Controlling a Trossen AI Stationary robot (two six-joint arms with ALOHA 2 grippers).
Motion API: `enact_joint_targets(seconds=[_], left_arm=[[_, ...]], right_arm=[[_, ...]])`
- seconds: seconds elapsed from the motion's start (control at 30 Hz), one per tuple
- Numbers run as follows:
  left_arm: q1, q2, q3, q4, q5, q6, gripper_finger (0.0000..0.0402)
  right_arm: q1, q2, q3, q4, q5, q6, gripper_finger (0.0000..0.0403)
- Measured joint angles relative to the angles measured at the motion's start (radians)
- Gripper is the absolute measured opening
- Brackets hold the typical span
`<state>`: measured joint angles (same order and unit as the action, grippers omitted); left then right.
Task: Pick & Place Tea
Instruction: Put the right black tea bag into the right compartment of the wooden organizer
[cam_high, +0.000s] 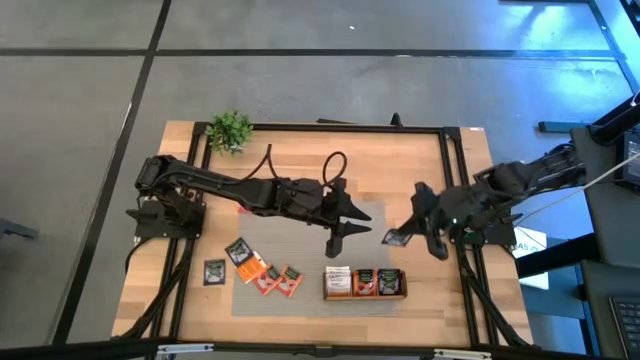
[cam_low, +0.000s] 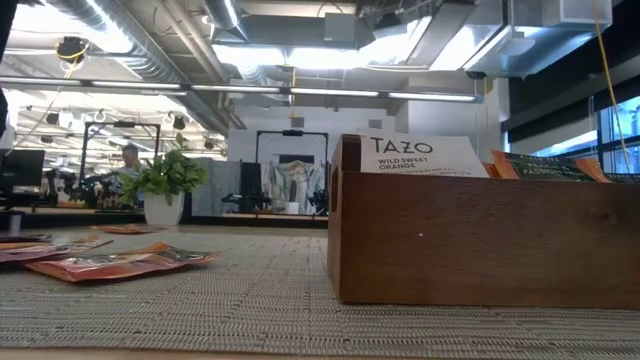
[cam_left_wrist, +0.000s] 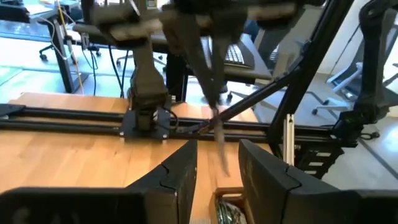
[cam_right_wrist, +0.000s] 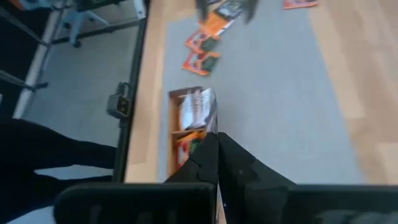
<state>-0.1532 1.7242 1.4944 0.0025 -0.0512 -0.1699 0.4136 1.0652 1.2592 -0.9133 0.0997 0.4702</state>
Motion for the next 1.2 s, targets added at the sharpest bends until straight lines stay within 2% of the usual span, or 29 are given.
enact_joint_targets(seconds=[0.23, 0.43, 0.8, 1.07, 1.2], left_arm=[[0.000, 0.001, 0.000, -0.007, -0.002, -0.001, 0.0116], [0.000, 0.001, 0.000, -0.001, -0.003, 0.000, 0.0116], [0.004, 0.001, 0.000, -0.007, -0.005, 0.000, 0.0116], [0.007, 0.001, 0.000, -0.010, -0.007, 0.000, 0.0116], [0.011, 0.001, 0.000, -0.018, -0.007, 0.000, 0.0116]], right_arm=[[0.090, -0.114, -0.254, 0.217, 0.024, 0.048, 0.0003], [0.133, -0.160, -0.412, 0.301, 0.066, 0.079, 0.0003], [0.140, -0.160, -0.582, 0.484, 0.065, 0.075, 0.0003], [0.148, -0.101, -0.690, 0.649, -0.058, 0.149, 0.0003], [0.154, -0.053, -0.709, 0.701, -0.068, 0.158, 0.0003]])
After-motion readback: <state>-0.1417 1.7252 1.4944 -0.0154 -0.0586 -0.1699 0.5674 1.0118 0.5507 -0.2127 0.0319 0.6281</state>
